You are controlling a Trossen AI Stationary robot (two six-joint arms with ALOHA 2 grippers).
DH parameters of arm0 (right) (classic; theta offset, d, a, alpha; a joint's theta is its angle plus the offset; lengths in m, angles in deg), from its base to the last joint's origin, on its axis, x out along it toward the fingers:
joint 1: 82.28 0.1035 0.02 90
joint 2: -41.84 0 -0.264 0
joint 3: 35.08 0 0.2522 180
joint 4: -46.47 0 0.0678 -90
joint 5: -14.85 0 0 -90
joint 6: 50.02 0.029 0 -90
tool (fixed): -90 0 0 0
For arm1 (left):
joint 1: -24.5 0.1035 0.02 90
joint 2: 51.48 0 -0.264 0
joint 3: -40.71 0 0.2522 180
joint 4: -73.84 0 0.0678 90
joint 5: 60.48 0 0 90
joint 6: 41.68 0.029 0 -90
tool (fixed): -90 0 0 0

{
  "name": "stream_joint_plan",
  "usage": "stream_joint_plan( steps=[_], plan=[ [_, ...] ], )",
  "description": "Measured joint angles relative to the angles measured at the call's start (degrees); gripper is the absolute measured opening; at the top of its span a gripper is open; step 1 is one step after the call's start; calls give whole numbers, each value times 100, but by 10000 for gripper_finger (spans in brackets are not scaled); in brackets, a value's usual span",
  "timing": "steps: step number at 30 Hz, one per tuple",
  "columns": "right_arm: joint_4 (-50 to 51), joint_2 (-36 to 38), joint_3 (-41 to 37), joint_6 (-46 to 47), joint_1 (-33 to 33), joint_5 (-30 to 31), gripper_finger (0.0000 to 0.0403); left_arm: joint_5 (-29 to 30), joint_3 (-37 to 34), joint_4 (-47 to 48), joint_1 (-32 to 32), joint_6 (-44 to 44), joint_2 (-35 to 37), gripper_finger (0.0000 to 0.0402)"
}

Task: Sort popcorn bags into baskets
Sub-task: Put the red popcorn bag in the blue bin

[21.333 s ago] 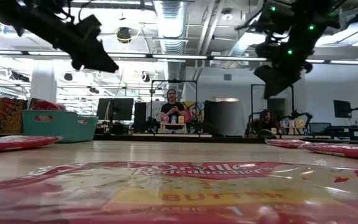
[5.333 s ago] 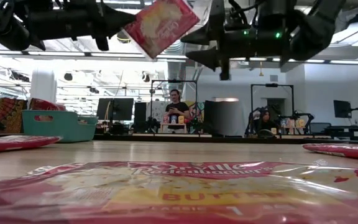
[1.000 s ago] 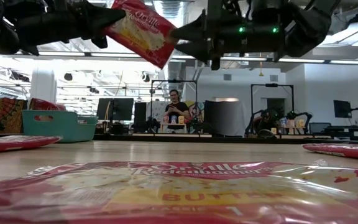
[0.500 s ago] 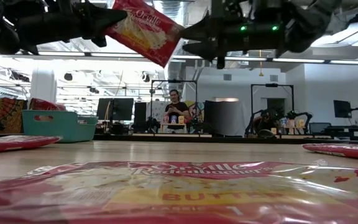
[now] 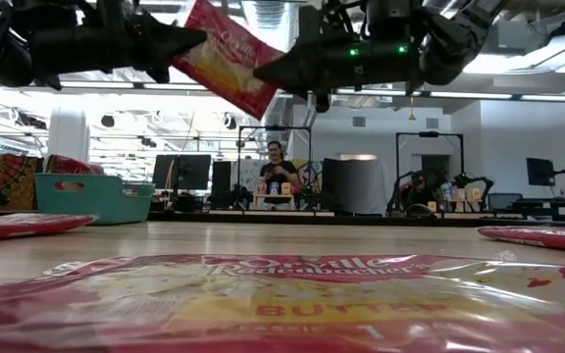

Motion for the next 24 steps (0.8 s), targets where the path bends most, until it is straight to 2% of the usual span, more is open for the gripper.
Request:
stream_joint_plan(
  steps=[4, 8, 14, 17, 21, 24],
  plan=[
    [649, 179, 0, -56, -19, -6, 24, 226, 0, 488, 1, 35, -2, 20],
    [1689, 552, 0, -144, -52, -25, 21, 206, -2, 982, -7, 209, -9, 57],
    [3172, 1155, 9, -230, -54, -115, 21, 252, -2, 1022, -4, 255, 6, 121],
    [3466, 1344, 9, -248, -52, -358, 21, 192, 99, 1059, -4, 222, 4, 137],
    [3545, 1423, 9, -293, -54, -829, 21, -443, 421, 1540, -2, 103, -90, 140],
    [3776, 1419, 92, -311, -69, -920, 21, -733, 739, 2122, -28, 91, -201, 139]
  ],
)
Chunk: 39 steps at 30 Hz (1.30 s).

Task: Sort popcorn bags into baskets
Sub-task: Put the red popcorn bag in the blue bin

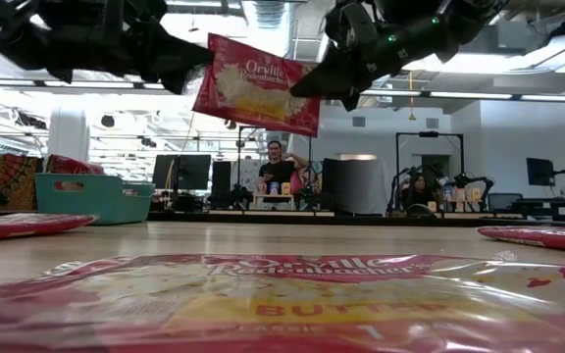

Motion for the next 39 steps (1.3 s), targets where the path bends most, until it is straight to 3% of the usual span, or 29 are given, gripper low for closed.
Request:
stream_joint_plan(
  steps=[7, 14, 18, 25, 29, 31, 34, 39],
  plan=[
    [226, -2, 92, 17, -24, 36, 21, 29, 463, 822, -27, 53, -95, 127],
    [274, -5, 92, 13, -23, 46, 20, -118, 542, 1241, -27, 493, -92, 12],
    [269, -7, 92, 4, -61, 75, 26, 73, 544, 1346, -27, 483, -92, 2],
    [140, -7, 118, 241, -87, 666, 83, 1061, 544, 1455, -104, 219, 133, 0],
    [73, -7, 124, 138, -66, 971, 106, 1170, 544, 1742, -169, 221, 493, 0],
    [31, -7, 124, -39, -60, 1002, 88, 1009, 544, 1800, -170, 196, 542, 0],
    [47, -7, 119, -250, -57, 963, 25, 877, 544, 1949, -171, 160, 542, 0],
    [86, -7, 116, -283, -79, 843, 17, 1209, 544, 2140, -171, 141, 544, 2]
  ],
)
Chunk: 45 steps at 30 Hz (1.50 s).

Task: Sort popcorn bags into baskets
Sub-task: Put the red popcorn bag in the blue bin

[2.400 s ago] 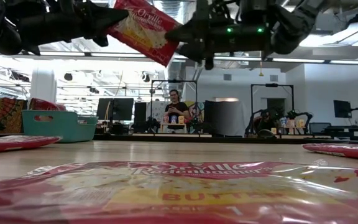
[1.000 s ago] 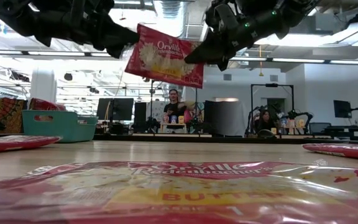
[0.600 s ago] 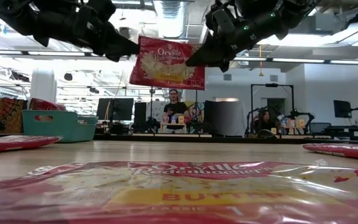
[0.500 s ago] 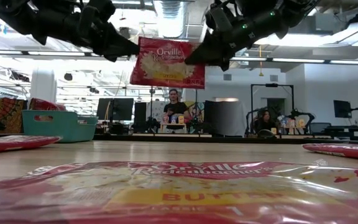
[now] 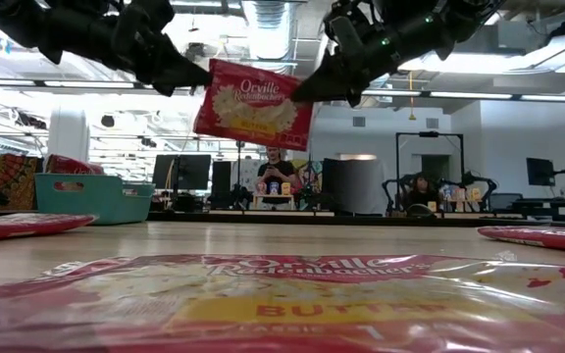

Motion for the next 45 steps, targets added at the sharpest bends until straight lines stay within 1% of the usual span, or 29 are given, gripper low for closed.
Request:
stream_joint_plan(
  steps=[2, 4, 7, 9, 11, 12, 15, 17, 19, 21, 22, 24, 26, 28, 31, 32, 33, 35, 37, 40, 42, 45],
  plan=[
    [63, 0, 0, 4, 0, -2, 17, 348, 0, 139, -7, 95, 25, 11],
    [180, 4, 0, 25, 0, 59, 16, 704, 0, 315, -3, 172, 131, 30],
    [448, 63, -4, 172, -33, 82, 16, 936, -2, 445, 1, 223, 350, 74],
    [518, 63, -4, 272, -55, 83, 16, 961, -2, 434, 0, 226, 488, 112],
    [538, 63, -7, 285, -63, 82, 16, 847, -2, 212, 0, 214, 494, 153],
    [498, 63, -7, 273, -70, 72, 16, 696, -2, 34, 2, 218, 439, 175],
    [298, 63, -7, 218, -89, -66, 16, 59, 0, -477, 0, 363, 111, 237],
    [196, 63, -7, 216, -90, -219, 16, -129, 3, -724, -4, 402, -174, 270],
    [112, 63, -7, 213, -90, -317, 16, -107, 70, -816, 0, 536, -423, 292],
    [100, 63, -7, 213, -90, -391, 16, -61, 195, -849, 4, 571, -631, 298],
    [98, 63, -7, 213, -90, -394, 16, -38, 276, -859, 24, 533, -731, 295],
    [95, 63, -7, 209, -90, -395, 16, -39, 395, -858, 40, 447, -916, 274],
    [96, 63, -7, 204, -90, -396, 16, -61, 521, -710, 67, 387, -1048, 233],
    [94, 63, -7, 202, -90, -395, 16, -66, 659, -502, 97, 343, -1117, 173],
    [93, 63, -7, 217, -90, -377, 16, -74, 786, -204, 176, 315, -1130, 53],
    [86, 63, -7, 255, -90, -369, 19, -70, 793, -174, 209, 306, -1114, 28],
    [65, 63, -7, 317, -93, -365, 28, -56, 793, -165, 243, 250, -1091, 19],
    [-1, 63, -6, 346, -118, -335, 58, 175, 793, -113, 267, 104, -1013, 12],
    [28, 63, -4, 374, -122, -310, 93, 800, 756, 56, 263, 0, -870, 8],
    [-7, 63, -4, 538, -96, -143, 143, 2098, 446, 65, 218, -296, -523, 8],
    [29, 63, -7, 611, -22, 169, 171, 2998, 137, 51, 187, -546, -139, 6],
    [77, 63, -7, 705, 99, 854, 200, 4371, -441, 47, 18, -879, 600, 5]
  ],
)
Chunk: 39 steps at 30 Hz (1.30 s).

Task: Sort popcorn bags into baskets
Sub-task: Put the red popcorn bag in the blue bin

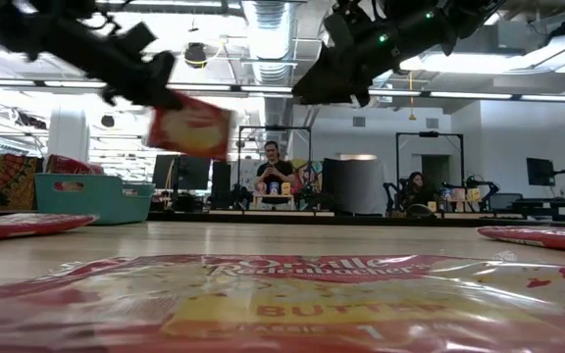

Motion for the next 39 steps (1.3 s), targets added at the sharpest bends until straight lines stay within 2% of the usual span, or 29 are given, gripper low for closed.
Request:
stream_joint_plan(
  steps=[3, 4, 10, 16, 22, 30, 35, 39],
  plan=[
    [26, -50, -2, 7, 56, 506, 215, 1408, -622, -23, -224, -331, 780, 5],
    [43, -52, -8, 7, 65, 556, 217, 1719, -821, -75, -266, -406, 1002, 5],
    [39, -69, -31, -103, 19, 573, 205, 2730, -1659, -289, -370, -204, 1876, 5],
    [8, -67, -188, -99, -150, 577, 180, 3894, -1930, -243, -371, 84, 2079, 5],
    [-14, -70, -380, -54, -299, 575, 156, 4098, -1942, 520, -366, -658, 2079, 6],
    [-180, -70, -380, -103, -377, 573, 130, 4510, -1946, 2527, -160, -3217, 2060, 8],
    [-210, -70, -380, -120, -412, 571, 122, 4473, -1948, 2479, -63, -3222, 2029, 12],
    [-219, -70, -380, -120, -412, 568, 120, 4235, -1944, 2252, -64, -2770, 2029, 12]
  ],
)
